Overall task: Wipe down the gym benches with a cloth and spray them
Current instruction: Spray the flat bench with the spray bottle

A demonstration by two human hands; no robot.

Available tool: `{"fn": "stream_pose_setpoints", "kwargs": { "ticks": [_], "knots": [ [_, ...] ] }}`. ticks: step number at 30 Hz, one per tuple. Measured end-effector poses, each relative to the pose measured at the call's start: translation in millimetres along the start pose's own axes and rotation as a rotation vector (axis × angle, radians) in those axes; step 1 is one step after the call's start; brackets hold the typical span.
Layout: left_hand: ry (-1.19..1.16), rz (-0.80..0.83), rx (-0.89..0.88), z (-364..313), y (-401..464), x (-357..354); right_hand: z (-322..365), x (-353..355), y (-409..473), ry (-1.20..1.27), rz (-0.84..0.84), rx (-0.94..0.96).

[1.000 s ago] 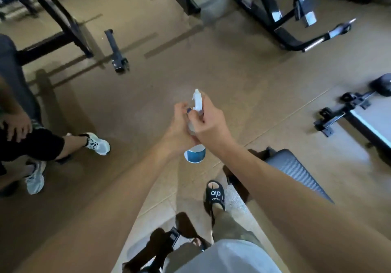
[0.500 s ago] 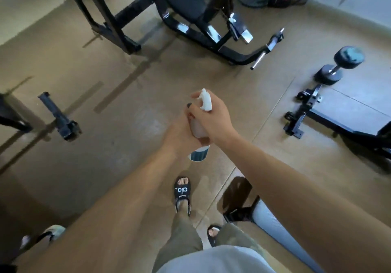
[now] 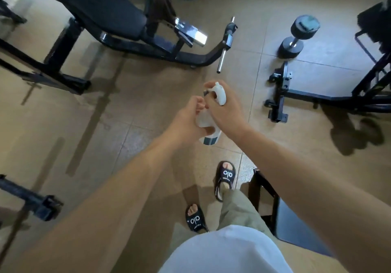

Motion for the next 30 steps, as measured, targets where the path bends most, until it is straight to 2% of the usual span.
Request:
{"fn": "stream_pose_setpoints", "kwargs": {
  "ticks": [9, 16, 23, 30],
  "knots": [
    [0.009, 0.16, 0.034, -47, 216, -1, 15, 89, 189, 0.046, -0.137, -0.097],
    [0.033, 0.217, 0.033, -85, 372, 20, 50, 154, 336, -0.036, -0.195, -0.134],
    [0.089, 0.214, -0.042, -97, 548, 61, 60, 206, 501, 0.032, -0.31, -0.179],
    [0.059, 0.266, -0.087, -114, 725, 61, 72, 258, 643, 0.047, -0.404, -0.247]
  ]
}}
Point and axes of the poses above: each hand's wrist, its own y-axis towards the middle knuckle, its own x-axis out of the back of the hand, z = x × y, the point moved 5 cm from there along y, towards the middle knuckle, and after that the axes turned 11 degrees about -x, right-handed, at the moved point
